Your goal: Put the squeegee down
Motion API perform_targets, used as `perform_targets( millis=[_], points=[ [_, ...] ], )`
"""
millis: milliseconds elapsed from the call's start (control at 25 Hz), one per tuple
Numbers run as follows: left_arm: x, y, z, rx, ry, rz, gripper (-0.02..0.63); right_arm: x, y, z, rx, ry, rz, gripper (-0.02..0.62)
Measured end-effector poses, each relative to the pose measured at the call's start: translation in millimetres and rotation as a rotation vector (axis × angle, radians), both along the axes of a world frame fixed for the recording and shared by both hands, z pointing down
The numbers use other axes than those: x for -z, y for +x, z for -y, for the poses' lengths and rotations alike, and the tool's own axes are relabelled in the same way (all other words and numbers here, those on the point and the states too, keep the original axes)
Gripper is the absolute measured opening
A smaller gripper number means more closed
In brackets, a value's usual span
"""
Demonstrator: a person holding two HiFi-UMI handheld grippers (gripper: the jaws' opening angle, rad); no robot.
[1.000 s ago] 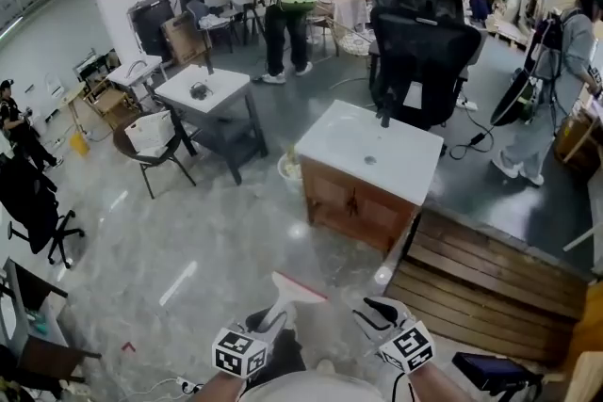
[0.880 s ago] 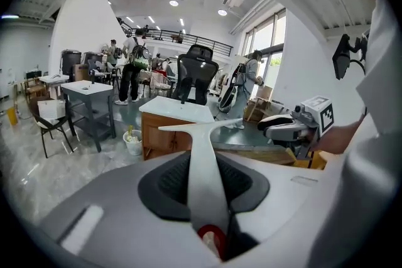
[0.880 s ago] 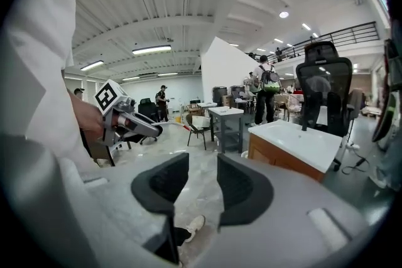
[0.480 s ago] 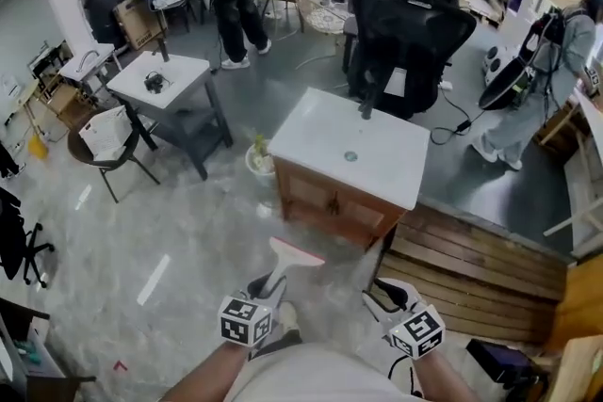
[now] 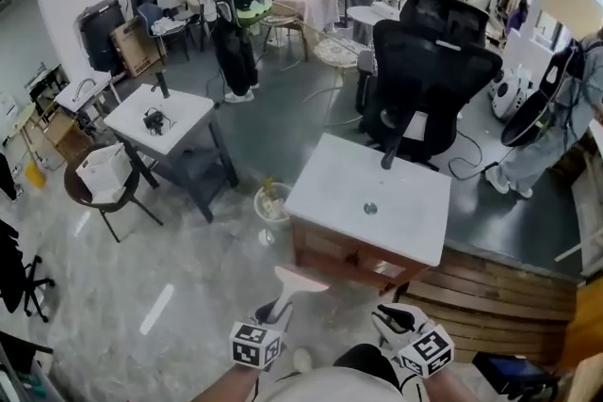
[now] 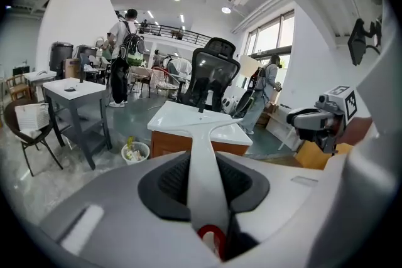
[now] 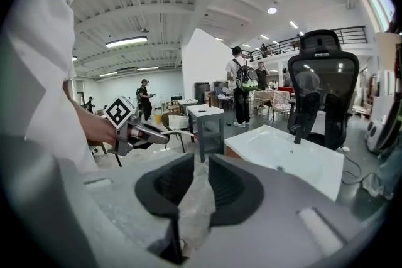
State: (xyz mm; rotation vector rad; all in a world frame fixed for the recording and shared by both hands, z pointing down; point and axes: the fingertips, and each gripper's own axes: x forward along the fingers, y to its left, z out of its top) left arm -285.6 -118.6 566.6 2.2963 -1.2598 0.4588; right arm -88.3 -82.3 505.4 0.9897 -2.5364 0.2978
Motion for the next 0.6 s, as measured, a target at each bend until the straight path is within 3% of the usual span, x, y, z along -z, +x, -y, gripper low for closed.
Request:
perform_targets(
  millis=[240,600],
  points=[
    [-3.4,11.1,70.3,0.021,0.004,0.014,0.095,-2.4,14.0,75.7,0.018,0.02,-0.002,0.044],
    [11.0,51.0,192.9,0.049,0.02,0.044,0.094,15.0,68.4,191.2,0.007,0.067,0.04,0.041]
  ],
)
